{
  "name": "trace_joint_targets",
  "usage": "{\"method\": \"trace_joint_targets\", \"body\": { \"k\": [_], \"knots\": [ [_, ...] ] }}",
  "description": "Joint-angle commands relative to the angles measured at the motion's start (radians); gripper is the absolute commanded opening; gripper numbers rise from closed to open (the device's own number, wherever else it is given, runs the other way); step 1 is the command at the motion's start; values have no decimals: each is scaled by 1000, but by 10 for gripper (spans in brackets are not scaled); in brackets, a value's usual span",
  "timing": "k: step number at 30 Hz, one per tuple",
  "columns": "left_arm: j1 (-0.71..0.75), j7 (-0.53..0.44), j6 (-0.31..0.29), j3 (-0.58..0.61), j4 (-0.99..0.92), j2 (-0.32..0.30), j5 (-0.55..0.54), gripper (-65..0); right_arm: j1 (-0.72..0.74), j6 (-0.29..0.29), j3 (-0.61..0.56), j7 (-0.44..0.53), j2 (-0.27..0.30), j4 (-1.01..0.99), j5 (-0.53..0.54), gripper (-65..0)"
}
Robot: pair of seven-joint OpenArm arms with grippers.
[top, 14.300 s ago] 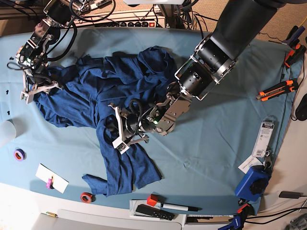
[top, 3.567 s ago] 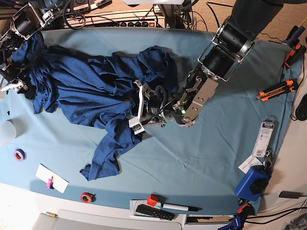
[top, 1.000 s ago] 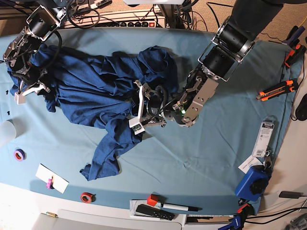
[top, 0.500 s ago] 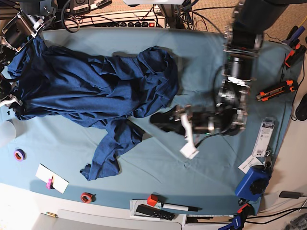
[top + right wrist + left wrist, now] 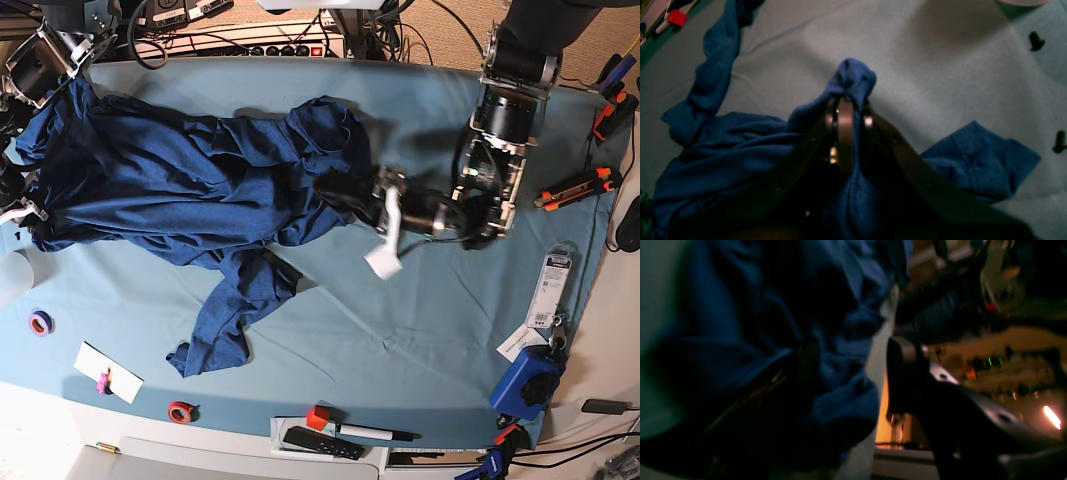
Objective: Layout the t-shirt on the table in an organized manner, then fold the t-shirt properly
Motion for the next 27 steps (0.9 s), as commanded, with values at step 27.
{"method": "trace_joint_targets", "body": {
  "k": [27],
  "knots": [
    [-39,-32,-1,283,571,-174,476,-351,19,2,3,14,30,14,17,-650]
  ]
}}
